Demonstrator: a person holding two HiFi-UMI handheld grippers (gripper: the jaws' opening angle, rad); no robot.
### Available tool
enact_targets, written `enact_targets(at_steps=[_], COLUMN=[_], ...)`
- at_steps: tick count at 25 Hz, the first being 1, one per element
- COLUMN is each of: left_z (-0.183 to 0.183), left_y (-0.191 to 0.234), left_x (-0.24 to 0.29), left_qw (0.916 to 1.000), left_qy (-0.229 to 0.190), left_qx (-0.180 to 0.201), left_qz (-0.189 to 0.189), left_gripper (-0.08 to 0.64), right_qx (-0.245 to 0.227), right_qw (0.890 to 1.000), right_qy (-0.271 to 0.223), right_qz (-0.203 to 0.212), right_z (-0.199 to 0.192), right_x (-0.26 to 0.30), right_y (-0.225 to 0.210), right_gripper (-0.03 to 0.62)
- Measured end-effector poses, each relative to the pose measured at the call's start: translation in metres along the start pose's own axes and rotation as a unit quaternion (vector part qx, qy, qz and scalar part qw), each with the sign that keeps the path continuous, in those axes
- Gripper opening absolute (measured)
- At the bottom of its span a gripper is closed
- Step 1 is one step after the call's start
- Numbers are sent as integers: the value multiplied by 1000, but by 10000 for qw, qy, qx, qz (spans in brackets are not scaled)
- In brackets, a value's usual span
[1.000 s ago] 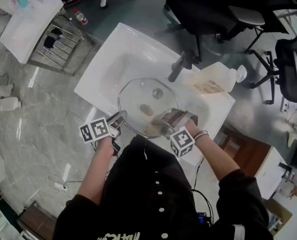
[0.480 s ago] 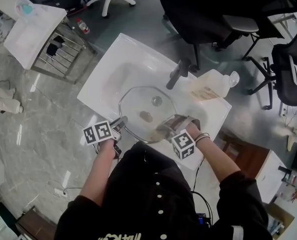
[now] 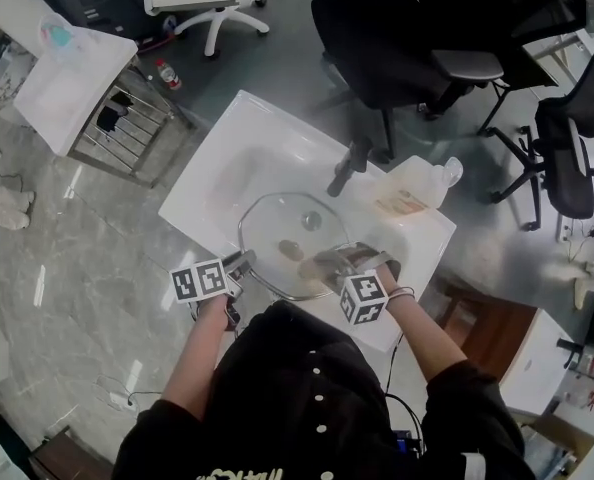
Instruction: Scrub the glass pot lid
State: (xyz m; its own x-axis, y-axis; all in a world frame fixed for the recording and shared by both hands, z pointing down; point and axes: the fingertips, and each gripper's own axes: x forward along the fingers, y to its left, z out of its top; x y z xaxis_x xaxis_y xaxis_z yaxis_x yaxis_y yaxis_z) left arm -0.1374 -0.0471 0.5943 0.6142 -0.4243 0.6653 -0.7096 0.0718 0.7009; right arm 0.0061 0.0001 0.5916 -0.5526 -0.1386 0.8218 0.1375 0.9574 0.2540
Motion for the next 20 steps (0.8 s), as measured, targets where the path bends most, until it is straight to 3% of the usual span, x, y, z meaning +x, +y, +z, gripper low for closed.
enact_targets(at_steps=[5, 8, 10, 13, 17, 20], left_z=[14, 38, 54, 69, 76, 82], left_y=[3, -12, -35, -79, -143, -178], left_x=[-19, -42, -59, -79, -99, -113], left_qw=[9983, 9916, 9830, 9640, 9361, 9135], left_qy=[-276, -764, -1163, -1583, -1947, -2191], left_qx=[381, 926, 1379, 2134, 2879, 3357], left_qz=[354, 473, 339, 72, -548, -695], left_gripper=[146, 80, 38, 26, 26, 25], right_qx=[1239, 2145, 2821, 3570, 4039, 4189], right_qw=[9873, 9606, 9300, 8748, 8106, 7642], right_qy=[-458, -899, -1307, -2019, -2797, -3225], right_qz=[-882, -1519, -1960, -2577, -3187, -3696], right_z=[9, 15, 18, 20, 26, 27], right_x=[-36, -72, -101, -147, -210, -260], right_y=[-37, -60, -75, -92, -107, -116], right_gripper=[147, 147, 147, 147, 147, 147])
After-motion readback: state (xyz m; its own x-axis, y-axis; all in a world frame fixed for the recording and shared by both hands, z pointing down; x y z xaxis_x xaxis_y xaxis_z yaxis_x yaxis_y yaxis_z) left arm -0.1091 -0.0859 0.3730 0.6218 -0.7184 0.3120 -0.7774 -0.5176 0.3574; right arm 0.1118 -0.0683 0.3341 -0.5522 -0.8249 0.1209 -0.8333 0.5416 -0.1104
